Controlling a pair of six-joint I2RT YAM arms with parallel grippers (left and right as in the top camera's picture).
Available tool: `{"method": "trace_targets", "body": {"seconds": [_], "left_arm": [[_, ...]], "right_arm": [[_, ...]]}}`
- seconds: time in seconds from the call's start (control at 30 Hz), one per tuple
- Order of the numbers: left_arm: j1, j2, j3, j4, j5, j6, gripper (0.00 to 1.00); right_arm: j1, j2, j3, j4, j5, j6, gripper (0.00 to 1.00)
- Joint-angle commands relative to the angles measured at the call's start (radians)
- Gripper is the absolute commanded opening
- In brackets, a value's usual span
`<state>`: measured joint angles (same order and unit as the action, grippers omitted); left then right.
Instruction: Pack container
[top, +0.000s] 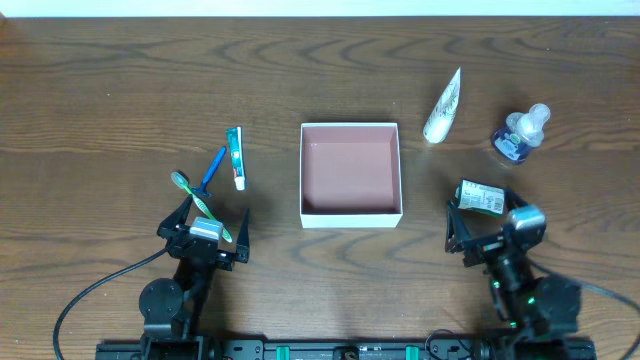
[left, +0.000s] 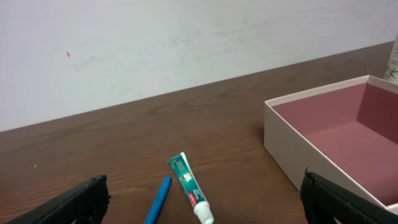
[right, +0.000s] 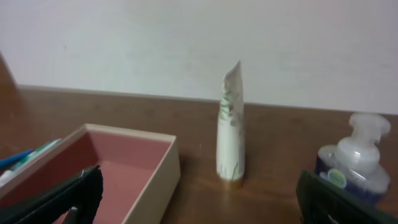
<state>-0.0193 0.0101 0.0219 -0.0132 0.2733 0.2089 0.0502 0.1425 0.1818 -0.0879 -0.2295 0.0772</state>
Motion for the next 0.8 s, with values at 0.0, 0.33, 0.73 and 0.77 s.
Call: {"method": "trace_targets", "body": {"seconds": [0.0, 0.33, 0.73, 0.77], "left_arm": [[0.007, -0.005, -0.018, -0.035, 0.000, -0.005, 0.98], [0.007, -0.005, -0.018, -0.035, 0.000, -0.005, 0.98], [0.007, -0.005, -0.018, -0.035, 0.000, -0.005, 0.98], [0.007, -0.005, -0.018, -0.035, 0.000, -0.005, 0.98]], "right_arm": [[0.007, 0.189, 0.249, -0.056, -0.040, -0.134, 0.99], [0.009, 0.934, 1.083, -0.511, -0.138, -0.144, 0.99], [0.009, 1.242, 1.211, -0.522, -0.060, -0.081, 0.92], [0.010, 1.261, 1.211, -0.522, -0.026, -0.074, 0.92]]}}
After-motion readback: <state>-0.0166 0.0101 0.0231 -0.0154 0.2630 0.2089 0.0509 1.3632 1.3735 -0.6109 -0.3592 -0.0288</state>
